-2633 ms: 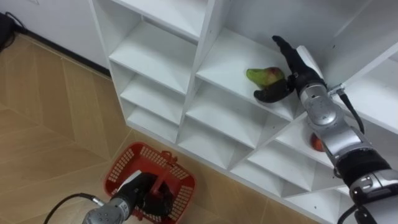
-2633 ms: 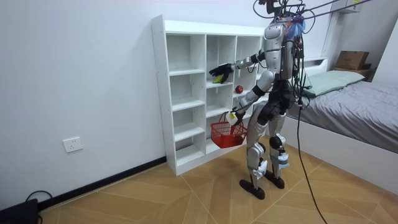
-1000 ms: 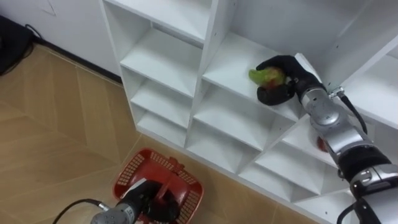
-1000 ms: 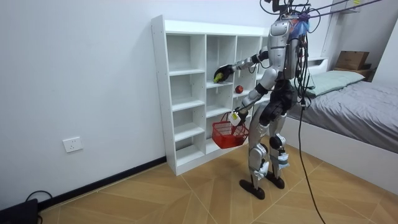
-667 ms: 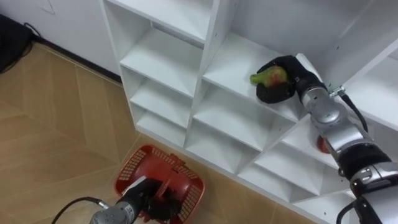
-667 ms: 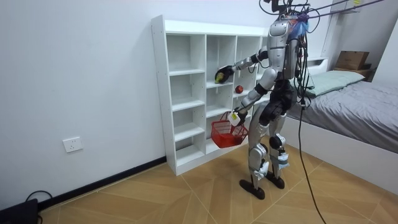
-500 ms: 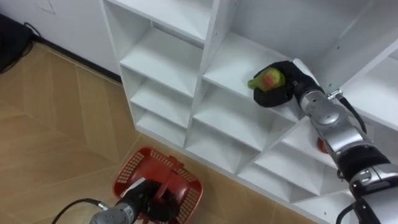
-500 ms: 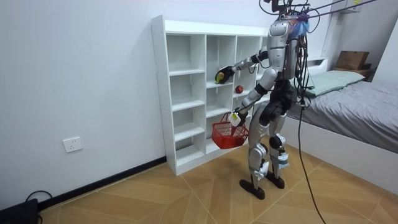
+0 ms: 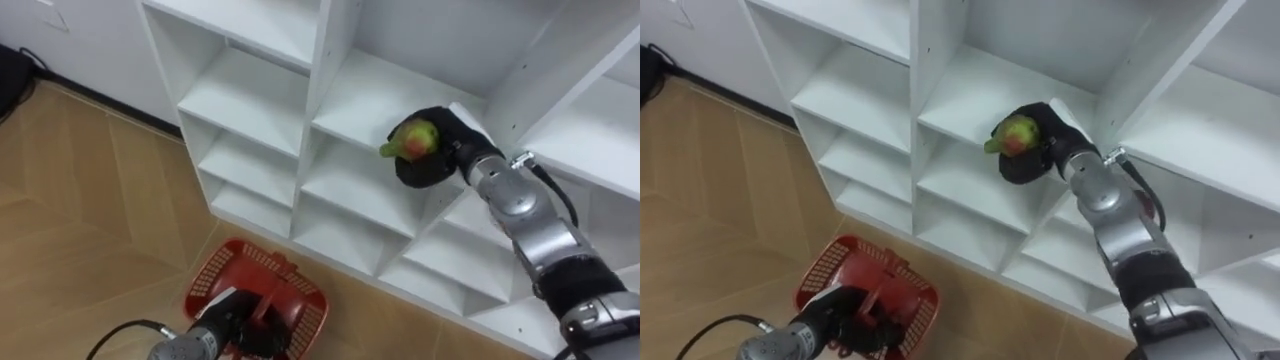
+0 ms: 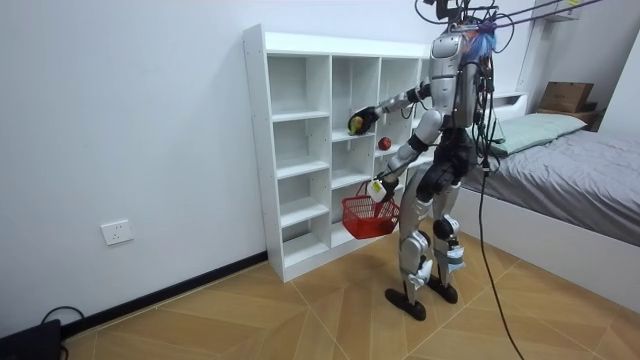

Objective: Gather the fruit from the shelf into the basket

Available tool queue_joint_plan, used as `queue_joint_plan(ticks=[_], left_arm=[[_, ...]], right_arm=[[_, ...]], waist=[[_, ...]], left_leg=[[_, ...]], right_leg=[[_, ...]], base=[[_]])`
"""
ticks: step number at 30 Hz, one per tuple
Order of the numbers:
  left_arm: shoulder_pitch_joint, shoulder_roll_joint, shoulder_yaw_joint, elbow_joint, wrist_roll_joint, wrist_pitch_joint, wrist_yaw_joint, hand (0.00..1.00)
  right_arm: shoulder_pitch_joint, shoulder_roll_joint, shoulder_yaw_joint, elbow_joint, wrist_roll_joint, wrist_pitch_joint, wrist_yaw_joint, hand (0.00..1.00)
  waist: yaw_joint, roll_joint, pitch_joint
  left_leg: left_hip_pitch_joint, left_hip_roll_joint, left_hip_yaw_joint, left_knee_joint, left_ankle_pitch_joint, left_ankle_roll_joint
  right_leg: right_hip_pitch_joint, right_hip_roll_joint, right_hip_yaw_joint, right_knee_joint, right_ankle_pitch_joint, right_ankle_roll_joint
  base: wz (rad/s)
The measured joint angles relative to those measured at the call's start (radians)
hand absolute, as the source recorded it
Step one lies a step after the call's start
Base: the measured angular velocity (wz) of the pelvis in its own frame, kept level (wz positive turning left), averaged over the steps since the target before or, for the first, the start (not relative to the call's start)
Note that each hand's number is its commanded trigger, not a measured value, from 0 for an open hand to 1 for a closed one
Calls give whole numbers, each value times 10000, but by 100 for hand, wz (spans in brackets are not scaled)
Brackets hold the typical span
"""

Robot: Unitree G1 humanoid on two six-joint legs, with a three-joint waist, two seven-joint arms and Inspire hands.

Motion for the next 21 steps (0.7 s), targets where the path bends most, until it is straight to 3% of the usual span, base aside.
queue_joint_plan(ticks=[3, 8, 11, 15, 21], left_arm=[[-3, -147, -1, 35, -91, -4, 40, 100], [33, -300, -14, 58, -236, -208, 228, 100], [25, -340, -9, 171, -314, -488, 435, 100], [26, -365, -20, 277, -698, -635, 468, 100], [3, -483, -16, 259, -923, -723, 546, 100]], right_arm=[[825, 194, 1, -834, -399, 14, 23, 100], [1959, 461, 22, -1325, -1023, 7, 395, 100], [2124, 537, 162, -1687, -1281, 5, 669, 100], [2417, 774, 203, -2497, -1336, -66, 721, 100], [3286, 1298, 444, -2520, -1921, -140, 805, 100]], waist=[[-91, 224, -66], [-352, 401, -75], [-564, 402, -77], [-857, 409, -76], [-875, 433, -68]], left_leg=[[86, 98, 256, -38, -34, 17], [62, 215, 715, -40, -33, 15], [54, 303, 1036, -58, -35, 15], [81, 328, 1141, -58, -44, 6], [145, 347, 1298, -139, -101, 22]], right_leg=[[-44, 31, 171, 16, 69, -19], [-362, 64, 630, 271, 70, -30], [-592, 82, 919, 408, 75, -67], [-648, 114, 1160, 363, 86, -76], [-628, 126, 1268, 344, 95, -59]], base=[[-30], [-25], [-38], [-9], [-6]])
